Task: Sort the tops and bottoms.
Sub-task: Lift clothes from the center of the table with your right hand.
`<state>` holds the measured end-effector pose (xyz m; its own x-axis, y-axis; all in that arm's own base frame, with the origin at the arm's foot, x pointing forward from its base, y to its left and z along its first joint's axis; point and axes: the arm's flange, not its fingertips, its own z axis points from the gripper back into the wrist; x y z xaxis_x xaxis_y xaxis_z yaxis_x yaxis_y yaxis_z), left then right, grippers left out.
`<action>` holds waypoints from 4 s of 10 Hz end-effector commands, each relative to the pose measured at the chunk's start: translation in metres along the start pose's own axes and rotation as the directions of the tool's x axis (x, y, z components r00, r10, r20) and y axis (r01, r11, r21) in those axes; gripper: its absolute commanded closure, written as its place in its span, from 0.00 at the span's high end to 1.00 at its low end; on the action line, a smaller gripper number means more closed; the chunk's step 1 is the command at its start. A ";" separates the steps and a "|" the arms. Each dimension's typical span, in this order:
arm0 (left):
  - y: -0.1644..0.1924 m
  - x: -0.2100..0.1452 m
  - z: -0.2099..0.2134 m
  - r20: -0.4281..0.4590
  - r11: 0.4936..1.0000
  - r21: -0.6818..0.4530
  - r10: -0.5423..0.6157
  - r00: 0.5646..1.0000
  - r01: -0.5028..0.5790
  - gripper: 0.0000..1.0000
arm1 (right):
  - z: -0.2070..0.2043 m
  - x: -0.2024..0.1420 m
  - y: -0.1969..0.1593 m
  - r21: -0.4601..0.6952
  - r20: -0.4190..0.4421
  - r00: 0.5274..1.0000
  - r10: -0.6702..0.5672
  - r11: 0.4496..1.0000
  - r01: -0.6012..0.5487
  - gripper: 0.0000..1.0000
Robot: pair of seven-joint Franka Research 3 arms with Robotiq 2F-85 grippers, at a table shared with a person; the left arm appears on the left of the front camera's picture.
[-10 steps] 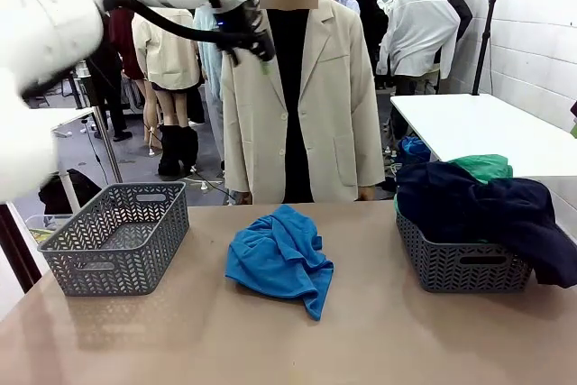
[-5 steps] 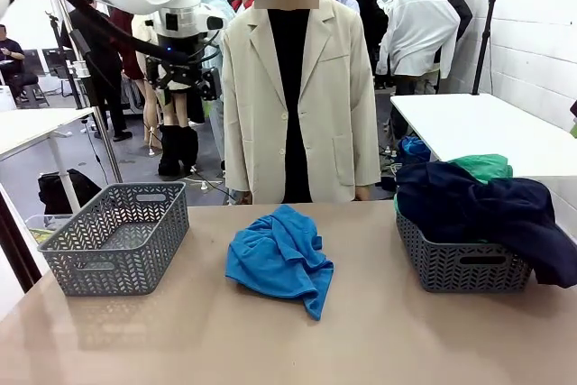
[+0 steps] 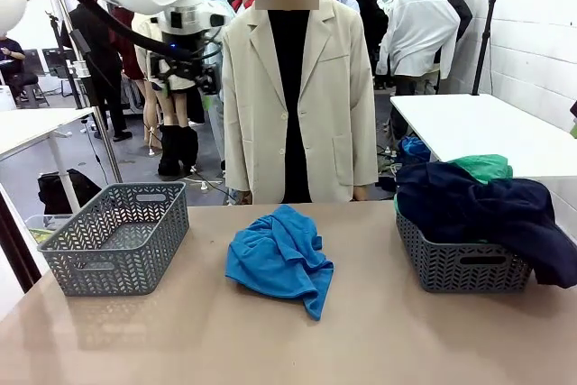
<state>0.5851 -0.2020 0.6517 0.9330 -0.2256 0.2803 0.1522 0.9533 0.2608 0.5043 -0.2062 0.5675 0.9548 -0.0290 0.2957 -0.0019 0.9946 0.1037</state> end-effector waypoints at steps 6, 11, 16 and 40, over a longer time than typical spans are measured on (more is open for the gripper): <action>0.213 -0.176 -0.104 -0.196 0.906 -0.248 0.301 0.933 -0.344 1.00 | -0.001 -0.001 0.002 -0.009 -0.008 1.000 0.004 1.000 -0.004 1.00; 0.222 -0.181 -0.105 -0.254 0.910 -0.194 0.313 0.915 -0.366 1.00 | 0.068 0.020 0.107 -0.009 -0.022 0.955 0.296 0.955 -0.297 1.00; 0.222 -0.181 -0.105 -0.254 0.910 -0.194 0.313 0.915 -0.366 1.00 | 0.055 -0.004 0.319 0.050 -0.179 0.729 0.661 0.746 -0.664 1.00; 0.319 -0.239 -0.095 -0.163 0.911 -0.224 0.317 0.934 -0.348 1.00 | -0.166 0.074 0.532 0.293 -0.070 0.659 0.749 0.646 -0.704 1.00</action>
<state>0.4559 0.1471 0.5831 0.9734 0.1437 0.1783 -0.1332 0.9886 -0.0696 0.6084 0.3263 0.5049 0.6315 0.7354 0.2457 -0.7722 0.6252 0.1134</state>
